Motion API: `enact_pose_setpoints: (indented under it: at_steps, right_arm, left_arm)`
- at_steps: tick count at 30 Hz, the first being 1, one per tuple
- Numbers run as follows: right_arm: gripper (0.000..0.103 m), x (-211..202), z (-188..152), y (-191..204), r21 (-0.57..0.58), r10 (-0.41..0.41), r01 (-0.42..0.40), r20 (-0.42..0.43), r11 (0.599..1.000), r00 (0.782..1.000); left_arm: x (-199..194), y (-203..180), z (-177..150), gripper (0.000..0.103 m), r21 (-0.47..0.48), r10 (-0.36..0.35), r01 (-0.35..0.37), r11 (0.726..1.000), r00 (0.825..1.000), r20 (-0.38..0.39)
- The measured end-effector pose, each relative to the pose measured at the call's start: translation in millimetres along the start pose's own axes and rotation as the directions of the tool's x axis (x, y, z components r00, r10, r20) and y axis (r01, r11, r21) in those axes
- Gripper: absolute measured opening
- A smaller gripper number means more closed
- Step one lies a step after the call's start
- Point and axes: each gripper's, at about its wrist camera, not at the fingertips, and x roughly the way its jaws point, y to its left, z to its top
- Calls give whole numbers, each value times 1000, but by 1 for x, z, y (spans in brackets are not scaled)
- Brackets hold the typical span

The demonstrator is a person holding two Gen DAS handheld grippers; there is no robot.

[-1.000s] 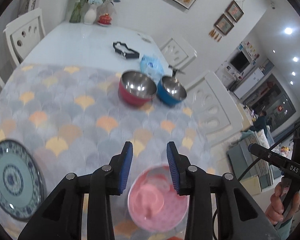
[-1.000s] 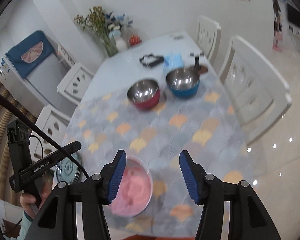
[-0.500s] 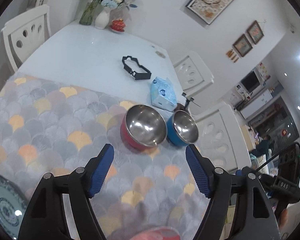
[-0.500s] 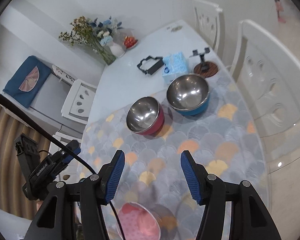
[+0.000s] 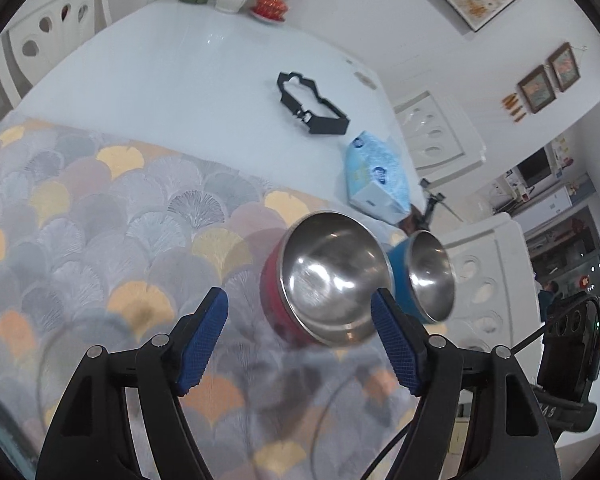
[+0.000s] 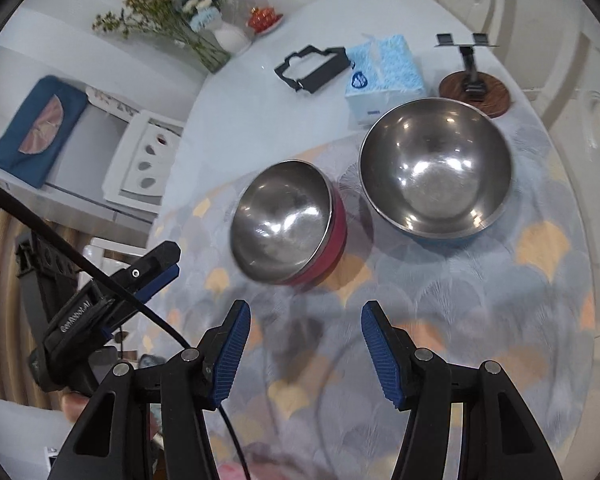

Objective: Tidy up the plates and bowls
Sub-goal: 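Move both tools to the red steel bowl and grip its rim, then lift the red steel bowl with both tools and carry it over the pink bowl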

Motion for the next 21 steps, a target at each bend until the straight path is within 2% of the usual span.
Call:
enact_pose_setpoints:
  at_steps: [1,3,5,9,11,14,15,18,21]
  right_arm:
    - [56,8,4,-1,-1,-13,13,-8,1000,1000]
    - [56,25,10,-7,25,-11,12,-32,1000,999]
    - [55,38,14,-13,57,11,-8,-47,998,999]
    - [50,60,26,-19,74,-5,9,-55,997,998]
    - [45,68,32,-20,70,-14,18,-59,997,998]
    - [40,79,37,-20,47,-50,53,-62,997,997]
    - [38,83,37,-20,40,-54,56,-64,998,996]
    - [29,88,36,-18,24,-57,59,-64,998,996]
    - [27,91,36,-13,-8,-95,94,-54,996,994]
  left_arm:
    - [8,2,3,61,-1,5,-5,1000,1000,-6]
    - [23,4,8,52,3,0,0,1000,999,-38]
    - [36,7,12,52,1,7,-7,1000,998,-56]
    - [55,9,20,52,9,19,-18,1000,997,-76]
    - [63,9,22,45,18,20,-18,1000,996,-85]
    - [75,8,22,26,40,25,-21,999,994,-107]
    - [78,7,22,15,46,24,-19,999,993,-116]
    - [86,7,17,14,51,25,-18,999,991,-132]
    - [85,8,14,13,51,22,-16,999,992,-128]
